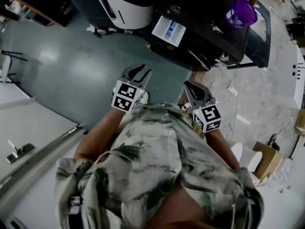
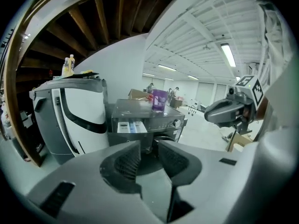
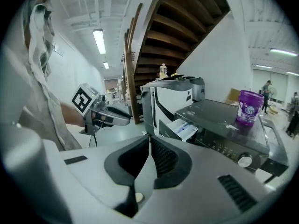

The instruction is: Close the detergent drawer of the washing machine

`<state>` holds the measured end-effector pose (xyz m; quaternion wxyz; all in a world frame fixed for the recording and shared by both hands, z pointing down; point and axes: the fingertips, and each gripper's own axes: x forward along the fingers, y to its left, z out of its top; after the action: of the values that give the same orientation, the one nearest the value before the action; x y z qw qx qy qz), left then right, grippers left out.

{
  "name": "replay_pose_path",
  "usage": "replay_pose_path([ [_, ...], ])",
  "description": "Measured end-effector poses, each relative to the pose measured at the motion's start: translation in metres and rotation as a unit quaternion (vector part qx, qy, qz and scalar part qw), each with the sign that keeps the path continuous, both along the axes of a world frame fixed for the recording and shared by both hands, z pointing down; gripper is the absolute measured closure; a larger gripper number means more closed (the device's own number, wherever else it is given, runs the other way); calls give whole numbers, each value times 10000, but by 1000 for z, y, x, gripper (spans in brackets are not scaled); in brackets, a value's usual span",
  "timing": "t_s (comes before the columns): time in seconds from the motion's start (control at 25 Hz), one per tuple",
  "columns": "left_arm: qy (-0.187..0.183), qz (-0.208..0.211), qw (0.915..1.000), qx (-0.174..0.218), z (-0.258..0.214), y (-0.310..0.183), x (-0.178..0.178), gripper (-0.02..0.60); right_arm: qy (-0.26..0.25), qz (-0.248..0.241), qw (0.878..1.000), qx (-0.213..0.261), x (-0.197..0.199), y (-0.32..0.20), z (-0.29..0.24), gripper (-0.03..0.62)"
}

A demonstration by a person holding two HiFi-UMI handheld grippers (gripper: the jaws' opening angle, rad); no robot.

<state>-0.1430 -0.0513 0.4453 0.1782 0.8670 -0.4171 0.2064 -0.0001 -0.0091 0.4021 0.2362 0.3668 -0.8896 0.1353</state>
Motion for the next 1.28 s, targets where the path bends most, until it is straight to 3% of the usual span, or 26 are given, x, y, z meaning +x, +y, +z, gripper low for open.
replay_pose_path([
  [0.36,-280,313,9991,4,40,-53,0,449,-1,898,9958,-151,3,-3,12,556],
  [0.76,-275,-120,9995,18,71,-125,33,449,99,1202,9926,-140,55,-43,11,556],
  [1.28,-668,-247,9972,-212,123,-174,44,426,145,1727,9837,-488,93,-54,29,556],
])
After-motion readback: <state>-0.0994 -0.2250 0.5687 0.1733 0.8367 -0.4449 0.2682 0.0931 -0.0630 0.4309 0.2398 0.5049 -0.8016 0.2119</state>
